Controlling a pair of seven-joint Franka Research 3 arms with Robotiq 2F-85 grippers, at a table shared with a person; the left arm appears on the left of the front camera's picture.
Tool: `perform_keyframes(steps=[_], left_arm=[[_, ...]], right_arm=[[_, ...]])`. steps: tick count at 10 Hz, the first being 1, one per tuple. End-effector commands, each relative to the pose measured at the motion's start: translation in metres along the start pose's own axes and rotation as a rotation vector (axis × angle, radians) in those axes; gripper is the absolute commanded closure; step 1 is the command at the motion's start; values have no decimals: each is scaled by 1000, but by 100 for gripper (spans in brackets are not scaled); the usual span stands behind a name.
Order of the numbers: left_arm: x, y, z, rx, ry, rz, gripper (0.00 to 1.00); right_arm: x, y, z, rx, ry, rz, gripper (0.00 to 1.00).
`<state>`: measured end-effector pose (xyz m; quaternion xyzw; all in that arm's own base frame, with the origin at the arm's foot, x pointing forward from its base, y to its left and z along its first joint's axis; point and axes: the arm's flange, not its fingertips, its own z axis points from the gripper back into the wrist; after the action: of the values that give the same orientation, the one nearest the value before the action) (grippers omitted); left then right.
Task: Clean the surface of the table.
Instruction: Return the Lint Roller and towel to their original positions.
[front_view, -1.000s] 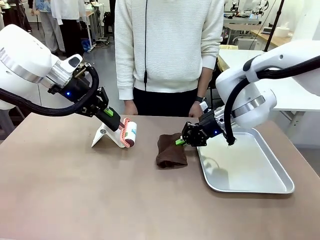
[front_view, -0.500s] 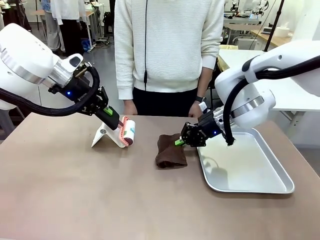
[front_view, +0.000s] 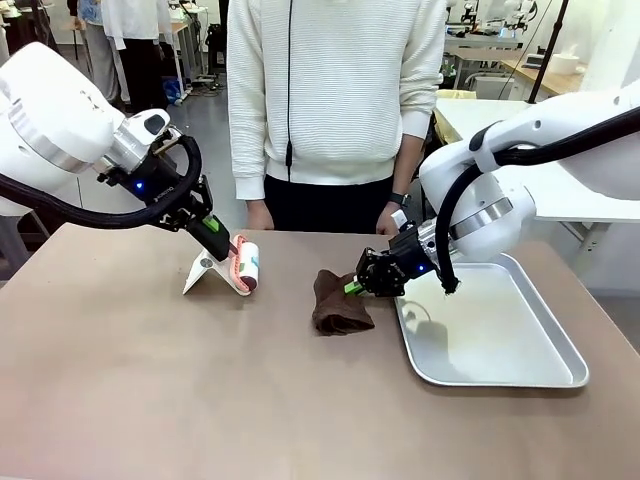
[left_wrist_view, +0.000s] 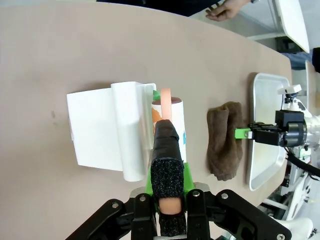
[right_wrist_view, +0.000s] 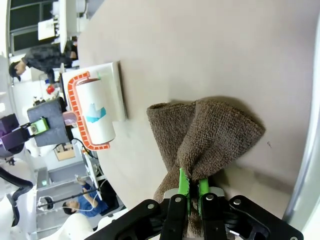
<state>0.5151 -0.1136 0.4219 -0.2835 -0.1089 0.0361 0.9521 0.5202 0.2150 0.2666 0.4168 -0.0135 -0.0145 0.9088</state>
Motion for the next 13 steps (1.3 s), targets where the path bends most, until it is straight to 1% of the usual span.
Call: perform_keyframes(steps=[1,5,11,12,13], left_arm=[[10,-5,1,22,-3,30,78],[18,-1,-7,57,-22,59,78],[23,1,-13,77,0,28,78],[23,1,-13,85,-3,31,63],[23,2,-11,84,-8,34,20]], right_arm=[[5,3,-3,-11,-28,-18,93],[3,1,-5,0,-9,-10,93],[5,0,-6,18,6,-6,93],[4,-1,-6,31,29,1,93],[4,-1,-7,40,33,0,33]])
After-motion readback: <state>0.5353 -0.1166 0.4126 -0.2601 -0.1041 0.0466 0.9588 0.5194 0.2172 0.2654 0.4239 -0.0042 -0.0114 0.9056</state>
